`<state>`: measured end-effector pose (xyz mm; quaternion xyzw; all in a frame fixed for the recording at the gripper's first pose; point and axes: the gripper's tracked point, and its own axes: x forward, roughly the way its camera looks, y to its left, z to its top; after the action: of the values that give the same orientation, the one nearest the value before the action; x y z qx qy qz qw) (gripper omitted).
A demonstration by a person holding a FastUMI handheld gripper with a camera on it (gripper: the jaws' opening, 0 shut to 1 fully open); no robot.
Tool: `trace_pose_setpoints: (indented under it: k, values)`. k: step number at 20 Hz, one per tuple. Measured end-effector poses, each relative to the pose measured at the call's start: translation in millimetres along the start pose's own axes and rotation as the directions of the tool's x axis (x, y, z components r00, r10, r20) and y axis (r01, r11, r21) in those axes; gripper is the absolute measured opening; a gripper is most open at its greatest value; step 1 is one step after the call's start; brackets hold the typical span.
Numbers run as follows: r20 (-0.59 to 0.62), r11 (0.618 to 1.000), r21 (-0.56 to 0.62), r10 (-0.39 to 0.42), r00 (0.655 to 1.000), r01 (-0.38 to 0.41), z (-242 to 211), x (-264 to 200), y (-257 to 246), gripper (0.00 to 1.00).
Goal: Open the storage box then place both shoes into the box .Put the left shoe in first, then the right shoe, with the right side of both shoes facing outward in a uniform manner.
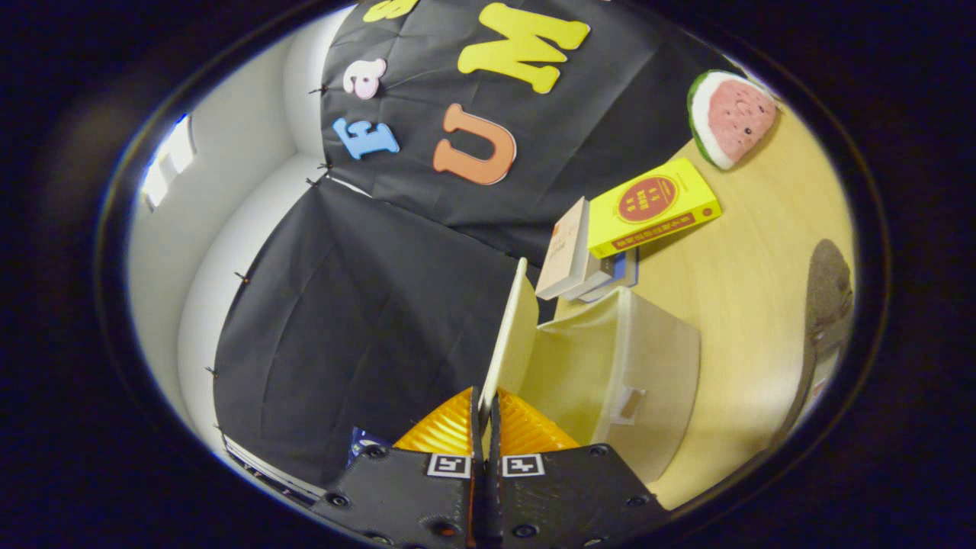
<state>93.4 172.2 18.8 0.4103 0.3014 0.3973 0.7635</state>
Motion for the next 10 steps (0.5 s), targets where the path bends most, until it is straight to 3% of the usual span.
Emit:
trace_pose_setpoints:
  k: [10]
  values:
    - [-0.008, 0.998, -0.020, 0.060, 0.998, -0.060, -19, 98, 99, 0.01]
